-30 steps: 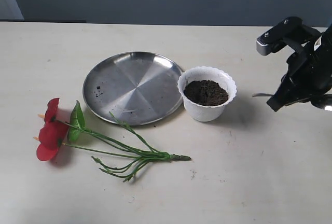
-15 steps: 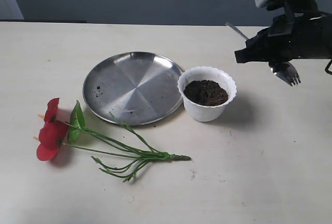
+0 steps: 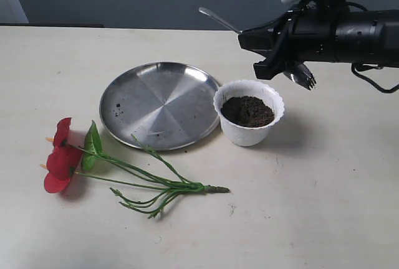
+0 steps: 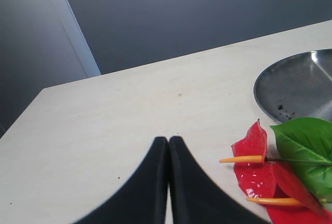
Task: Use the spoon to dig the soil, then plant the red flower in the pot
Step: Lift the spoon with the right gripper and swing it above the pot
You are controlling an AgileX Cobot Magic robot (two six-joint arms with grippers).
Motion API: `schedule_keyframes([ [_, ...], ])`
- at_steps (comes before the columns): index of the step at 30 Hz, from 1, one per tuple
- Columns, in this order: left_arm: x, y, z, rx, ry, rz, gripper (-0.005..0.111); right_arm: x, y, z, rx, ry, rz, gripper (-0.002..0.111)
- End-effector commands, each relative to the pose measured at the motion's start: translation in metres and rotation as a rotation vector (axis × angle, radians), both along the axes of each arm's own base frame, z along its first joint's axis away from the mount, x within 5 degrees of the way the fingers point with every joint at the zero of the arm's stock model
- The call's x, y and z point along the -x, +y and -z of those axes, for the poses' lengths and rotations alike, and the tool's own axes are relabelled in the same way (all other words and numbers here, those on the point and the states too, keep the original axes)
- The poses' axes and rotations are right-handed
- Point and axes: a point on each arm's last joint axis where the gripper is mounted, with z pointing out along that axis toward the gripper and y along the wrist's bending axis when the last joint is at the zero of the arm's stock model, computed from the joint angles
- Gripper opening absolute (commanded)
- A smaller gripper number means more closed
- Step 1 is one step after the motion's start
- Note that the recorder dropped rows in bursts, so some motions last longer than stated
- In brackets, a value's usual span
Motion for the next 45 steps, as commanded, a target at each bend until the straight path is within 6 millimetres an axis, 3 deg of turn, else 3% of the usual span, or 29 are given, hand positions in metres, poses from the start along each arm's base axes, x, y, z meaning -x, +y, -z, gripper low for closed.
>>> schedule_keyframes([
  [1, 0.0, 0.0, -0.001, 0.008, -0.014, 0.001, 0.0, -0.015, -0.003, -0.001, 0.032, -0.018, 0.073, -0.001],
  [6, 0.0, 0.0, -0.001, 0.008, -0.014, 0.001, 0.0, -0.021, -0.008, -0.005, 0.01, 0.055, 0.206, -0.001],
  [12, 0.0, 0.0, -0.001, 0.008, -0.014, 0.001, 0.0, -0.038, -0.032, -0.01, -0.035, 0.18, 0.611, -0.001],
  [16, 0.0, 0.0, -0.001, 0.008, -0.014, 0.001, 0.0, -0.041, -0.026, -0.021, -0.076, 0.161, 0.559, -0.001],
  [22, 0.0, 0.0, -0.001, 0.008, -0.014, 0.001, 0.0, -0.05, -0.015, -0.054, -0.174, 0.103, 0.486, -0.001],
  [27, 0.0, 0.0, -0.001, 0.008, -0.014, 0.001, 0.0, -0.041, -0.001, -0.065, -0.106, -0.072, 0.226, -0.001],
  [30, 0.0, 0.0, -0.001, 0.008, -0.014, 0.001, 0.0, -0.03, 0.007, -0.062, -0.006, -0.15, 0.012, -0.001],
  [32, 0.0, 0.0, -0.001, 0.008, -0.014, 0.001, 0.0, -0.028, 0.007, -0.059, 0.08, -0.17, -0.038, -0.001],
  [35, 0.0, 0.0, -0.001, 0.008, -0.014, 0.001, 0.0, -0.03, 0.001, -0.056, 0.218, -0.151, -0.029, -0.001],
  [38, 0.0, 0.0, -0.001, 0.008, -0.014, 0.001, 0.0, -0.04, -0.009, -0.058, 0.309, -0.114, 0.1, -0.001],
  [45, 0.0, 0.0, -0.001, 0.008, -0.014, 0.001, 0.0, -0.064, -0.015, -0.051, 0.295, 0.101, 0.349, -0.001],
])
